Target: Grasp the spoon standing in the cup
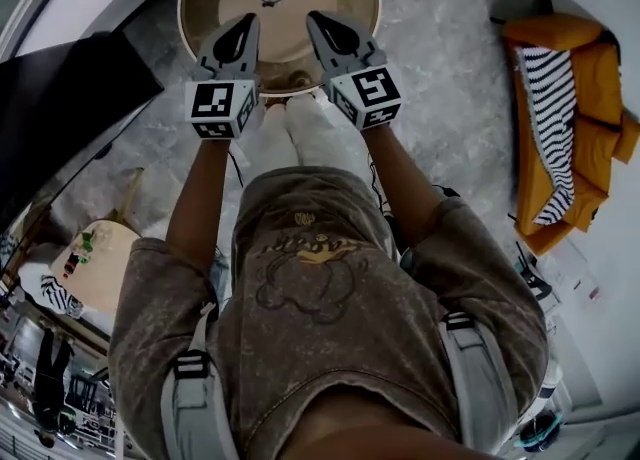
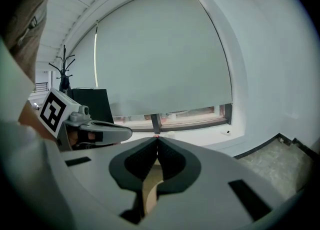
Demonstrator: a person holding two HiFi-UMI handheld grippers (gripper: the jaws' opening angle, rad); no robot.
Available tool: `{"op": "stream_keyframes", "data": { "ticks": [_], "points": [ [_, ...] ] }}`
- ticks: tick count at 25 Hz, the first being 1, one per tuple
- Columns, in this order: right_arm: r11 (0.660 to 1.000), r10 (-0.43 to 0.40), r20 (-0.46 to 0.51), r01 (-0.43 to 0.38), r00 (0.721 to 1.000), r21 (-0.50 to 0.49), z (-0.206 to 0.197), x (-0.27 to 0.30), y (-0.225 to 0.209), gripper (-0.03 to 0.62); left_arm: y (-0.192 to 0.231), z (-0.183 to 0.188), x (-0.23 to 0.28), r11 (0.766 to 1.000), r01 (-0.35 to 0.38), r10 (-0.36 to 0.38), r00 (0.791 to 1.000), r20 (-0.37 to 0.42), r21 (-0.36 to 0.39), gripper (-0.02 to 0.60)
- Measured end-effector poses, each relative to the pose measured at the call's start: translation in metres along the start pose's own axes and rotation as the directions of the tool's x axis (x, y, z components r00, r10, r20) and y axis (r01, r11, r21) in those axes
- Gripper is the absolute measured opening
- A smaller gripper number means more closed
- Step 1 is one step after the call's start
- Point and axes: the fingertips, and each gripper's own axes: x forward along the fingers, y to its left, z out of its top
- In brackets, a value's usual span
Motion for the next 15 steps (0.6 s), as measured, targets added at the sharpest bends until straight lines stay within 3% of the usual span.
{"op": "stream_keyframes", "data": {
  "ticks": [13, 15],
  "points": [
    [1.0, 0.004, -0.04, -0.003, 0.999, 0.02, -0.042, 0.029, -0.02, 0.018, 0.012, -0.053, 0.045, 1.0, -0.013, 0.012, 1.0, -0.015, -0.015, 0.018],
    [1.0, 0.006, -0.044, -0.005, 0.999, 0.018, -0.042, 0.028, -0.022, 0.018, 0.013, -0.055, 0.048, 1.0, -0.017, 0.017, 1.0, -0.017, -0.018, 0.073]
  ]
}}
